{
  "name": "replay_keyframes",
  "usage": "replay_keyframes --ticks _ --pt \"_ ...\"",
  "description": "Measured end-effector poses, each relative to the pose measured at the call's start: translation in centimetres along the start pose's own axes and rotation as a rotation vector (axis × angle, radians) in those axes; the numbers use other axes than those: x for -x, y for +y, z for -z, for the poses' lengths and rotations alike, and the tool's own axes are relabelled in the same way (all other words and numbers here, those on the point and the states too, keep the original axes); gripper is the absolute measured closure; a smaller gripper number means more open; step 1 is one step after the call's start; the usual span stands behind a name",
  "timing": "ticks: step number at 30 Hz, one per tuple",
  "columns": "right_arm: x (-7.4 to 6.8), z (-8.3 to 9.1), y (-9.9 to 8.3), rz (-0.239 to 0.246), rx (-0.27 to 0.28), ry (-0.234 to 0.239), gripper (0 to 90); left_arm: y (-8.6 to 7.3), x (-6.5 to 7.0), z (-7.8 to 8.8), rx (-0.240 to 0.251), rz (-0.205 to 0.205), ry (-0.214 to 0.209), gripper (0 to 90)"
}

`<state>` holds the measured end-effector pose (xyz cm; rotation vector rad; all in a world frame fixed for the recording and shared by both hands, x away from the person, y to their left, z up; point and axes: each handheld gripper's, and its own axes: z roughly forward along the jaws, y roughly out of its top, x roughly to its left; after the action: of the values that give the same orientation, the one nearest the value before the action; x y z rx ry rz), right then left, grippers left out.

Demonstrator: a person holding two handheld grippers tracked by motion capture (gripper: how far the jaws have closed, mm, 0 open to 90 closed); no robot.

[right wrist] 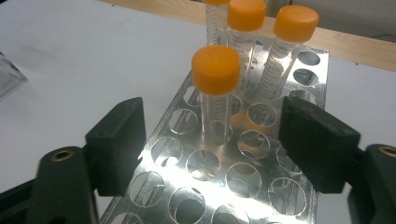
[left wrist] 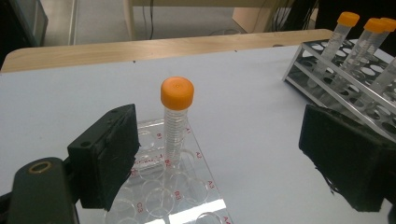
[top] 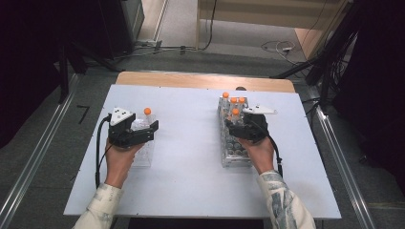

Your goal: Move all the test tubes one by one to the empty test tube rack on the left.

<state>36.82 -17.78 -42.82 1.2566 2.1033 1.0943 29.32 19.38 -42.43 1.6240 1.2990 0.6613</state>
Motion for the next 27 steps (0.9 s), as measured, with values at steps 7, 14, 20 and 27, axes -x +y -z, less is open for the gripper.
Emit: replay_keyframes --ticks 7,14,20,27 --pt "-0.2 -0.8 0.7 0.018 -0.036 -0.021 40.0 -0.1 0.4 0.2 0.008 -0.008 -0.007 12.4" --pt "0.0 -1.5 0.9 0.005 -0.068 -0.032 48.7 -0.1 0.5 0.3 0.015 -0.003 -0.028 10.5" --pt "-0.2 -1.8 1.0 0.023 -0.078 -0.044 59.9 0.0 0.8 0.4 0.018 -0.004 -0.045 8.5" --pt "-0.3 -1.9 1.0 0.027 -0.083 -0.052 69.7 -0.1 0.9 0.6 0.006 0.004 -0.075 6.2"
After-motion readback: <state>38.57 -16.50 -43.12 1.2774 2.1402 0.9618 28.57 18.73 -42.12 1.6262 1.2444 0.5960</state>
